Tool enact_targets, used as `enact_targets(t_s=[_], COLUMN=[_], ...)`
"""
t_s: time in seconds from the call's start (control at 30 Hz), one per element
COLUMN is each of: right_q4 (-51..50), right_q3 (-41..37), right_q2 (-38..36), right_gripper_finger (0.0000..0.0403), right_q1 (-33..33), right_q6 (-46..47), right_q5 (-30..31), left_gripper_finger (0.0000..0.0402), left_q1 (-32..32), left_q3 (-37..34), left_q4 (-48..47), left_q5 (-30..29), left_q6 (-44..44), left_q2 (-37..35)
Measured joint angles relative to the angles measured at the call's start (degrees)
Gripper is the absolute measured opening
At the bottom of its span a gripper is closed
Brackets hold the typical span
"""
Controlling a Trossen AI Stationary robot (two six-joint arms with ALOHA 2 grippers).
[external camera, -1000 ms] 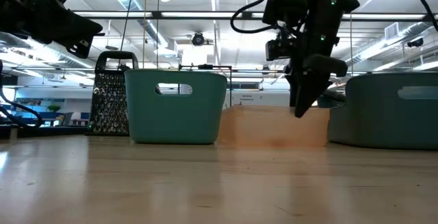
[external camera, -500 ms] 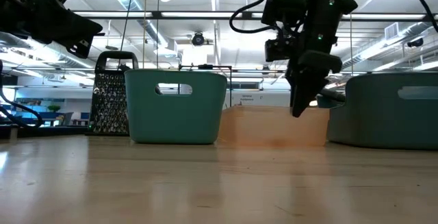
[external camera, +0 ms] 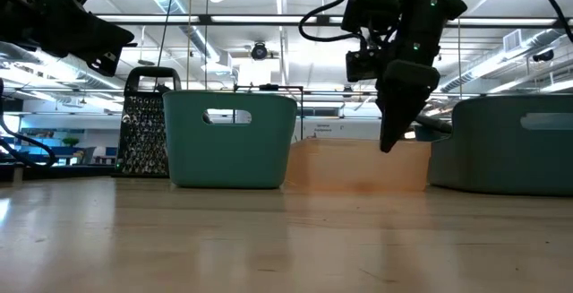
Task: Pick & Place Kitchen Items
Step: Adjust the bins on the table
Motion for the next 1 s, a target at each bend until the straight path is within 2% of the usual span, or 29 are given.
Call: enact_targets(t_s=[0.4,0.63,1.0], right_q4=[0.99,0.94,1.39], right_q3=[-0.02,-0.04,-0.04], right_q2=[0.0,0.08,5.34], right_gripper_finger=[0.0113,0.0096,0.0071], right_q1=[0.04,0.36,0.85], right_q6=[2.16,5.61,5.75], right_q5=[0.85,0.94,0.99], left_gripper_finger=[0.0012,0.0012,0.0012], left_q1=[0.01,0.0,0.02], left_q3=[0.0,0.0,0.0], left_q4=[0.0,-0.02,-0.07], left_q5=[0.0,0.0,0.0], left_q6=[0.0,0.0,0.0], left_q2=[0.0,0.0,-0.02])
